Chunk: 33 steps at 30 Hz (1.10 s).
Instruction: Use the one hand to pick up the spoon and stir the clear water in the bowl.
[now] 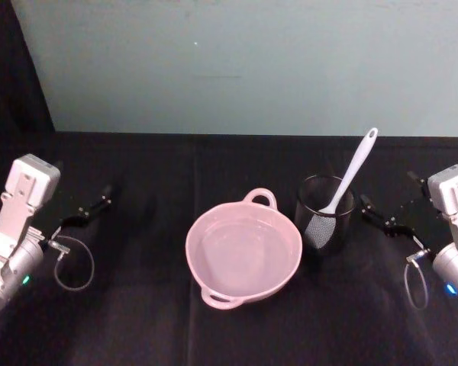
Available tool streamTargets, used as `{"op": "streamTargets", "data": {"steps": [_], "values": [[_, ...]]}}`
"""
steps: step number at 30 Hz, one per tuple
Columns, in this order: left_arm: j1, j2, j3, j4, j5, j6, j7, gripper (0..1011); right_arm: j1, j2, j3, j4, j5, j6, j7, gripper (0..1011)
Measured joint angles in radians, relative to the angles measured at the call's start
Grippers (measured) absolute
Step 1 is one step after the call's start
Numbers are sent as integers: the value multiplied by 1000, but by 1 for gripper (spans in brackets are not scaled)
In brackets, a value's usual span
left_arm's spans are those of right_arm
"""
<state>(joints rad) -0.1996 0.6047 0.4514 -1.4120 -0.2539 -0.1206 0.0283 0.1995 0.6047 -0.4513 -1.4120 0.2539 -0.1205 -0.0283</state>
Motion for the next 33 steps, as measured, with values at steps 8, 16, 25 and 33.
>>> {"op": "streamTargets", "data": {"steps": [8, 16, 25, 33], "values": [[0, 0, 0, 0, 0, 0, 0, 1005, 0, 0, 0, 0, 0, 0, 0, 1002], [0, 0, 0, 0, 0, 0, 0, 1005, 0, 0, 0, 0, 0, 0, 0, 1002], [0, 0, 0, 0, 0, 0, 0, 1005, 0, 0, 0, 0, 0, 0, 0, 1003], [0, 0, 0, 0, 0, 0, 0, 1005, 0, 0, 0, 0, 0, 0, 0, 1002]]}}
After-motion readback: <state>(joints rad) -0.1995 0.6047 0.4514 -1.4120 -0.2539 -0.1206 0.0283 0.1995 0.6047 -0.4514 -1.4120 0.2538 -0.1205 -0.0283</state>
